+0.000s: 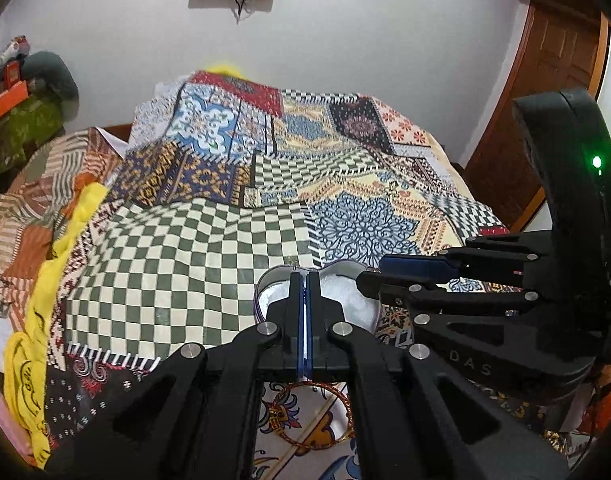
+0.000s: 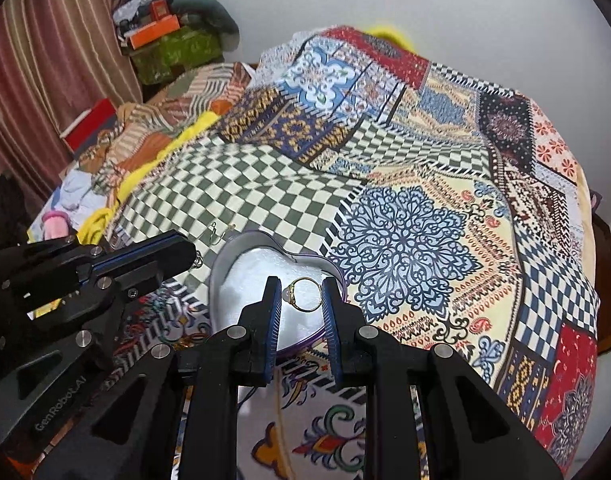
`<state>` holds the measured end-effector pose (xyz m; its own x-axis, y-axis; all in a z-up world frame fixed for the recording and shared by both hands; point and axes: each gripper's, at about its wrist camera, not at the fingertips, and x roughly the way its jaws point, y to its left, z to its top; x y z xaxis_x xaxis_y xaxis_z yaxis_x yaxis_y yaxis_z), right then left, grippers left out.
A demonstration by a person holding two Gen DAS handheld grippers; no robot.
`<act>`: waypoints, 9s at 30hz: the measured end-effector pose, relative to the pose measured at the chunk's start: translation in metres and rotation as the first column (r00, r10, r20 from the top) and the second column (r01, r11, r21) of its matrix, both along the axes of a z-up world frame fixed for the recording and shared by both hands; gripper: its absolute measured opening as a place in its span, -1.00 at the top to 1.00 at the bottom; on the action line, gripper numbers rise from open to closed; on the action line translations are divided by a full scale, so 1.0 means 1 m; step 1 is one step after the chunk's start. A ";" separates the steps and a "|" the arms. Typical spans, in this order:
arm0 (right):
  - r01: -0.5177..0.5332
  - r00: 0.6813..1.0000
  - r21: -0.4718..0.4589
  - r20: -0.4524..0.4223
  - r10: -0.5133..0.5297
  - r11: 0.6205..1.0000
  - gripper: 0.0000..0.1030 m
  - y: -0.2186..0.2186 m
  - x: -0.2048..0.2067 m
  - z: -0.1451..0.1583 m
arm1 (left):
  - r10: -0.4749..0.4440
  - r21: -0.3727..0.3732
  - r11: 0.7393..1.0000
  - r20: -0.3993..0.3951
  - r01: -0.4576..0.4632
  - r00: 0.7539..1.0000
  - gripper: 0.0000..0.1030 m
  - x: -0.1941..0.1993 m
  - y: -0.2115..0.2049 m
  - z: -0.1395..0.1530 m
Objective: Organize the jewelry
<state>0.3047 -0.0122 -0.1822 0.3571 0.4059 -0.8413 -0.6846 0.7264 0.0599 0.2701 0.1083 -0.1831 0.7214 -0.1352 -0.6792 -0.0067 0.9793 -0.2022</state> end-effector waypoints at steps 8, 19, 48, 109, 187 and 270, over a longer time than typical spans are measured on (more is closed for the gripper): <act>-0.027 0.999 -0.032 -0.031 0.026 0.999 0.64 0.007 0.006 -0.016 | -0.040 -0.016 0.999 -0.055 0.039 0.998 1.00 0.018 0.002 -0.017; -0.035 0.998 -0.035 -0.052 0.033 0.999 0.64 0.009 0.008 -0.022 | -0.038 -0.003 0.999 -0.052 0.038 0.998 1.00 0.021 0.001 -0.017; 0.069 0.987 0.021 0.142 -0.071 0.997 0.19 -0.047 -0.034 0.043 | 0.055 0.062 0.997 -0.054 -0.052 0.997 0.39 -0.051 0.030 0.010; 0.106 0.994 0.012 -0.021 -0.106 0.994 0.61 -0.094 -0.075 -0.017 | 0.023 0.048 0.999 -0.097 -0.019 0.995 0.91 -0.092 -0.018 -0.032; 0.002 0.997 0.051 -0.071 0.002 0.999 0.61 0.002 0.004 -0.012 | -0.003 0.069 0.998 -0.059 0.007 0.998 0.61 0.005 0.013 -0.016; 0.216 0.975 0.110 0.035 -0.220 0.970 0.20 -0.176 -0.101 0.009 | -0.280 -0.010 0.959 -0.172 0.282 0.945 0.52 -0.060 -0.159 -0.024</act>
<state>0.2032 -0.1879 -0.1732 0.4841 0.3992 -0.7786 -0.5143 0.8498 0.1159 0.2101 -0.0509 -0.2072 0.5290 -0.3046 -0.7920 0.2360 0.9493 -0.2075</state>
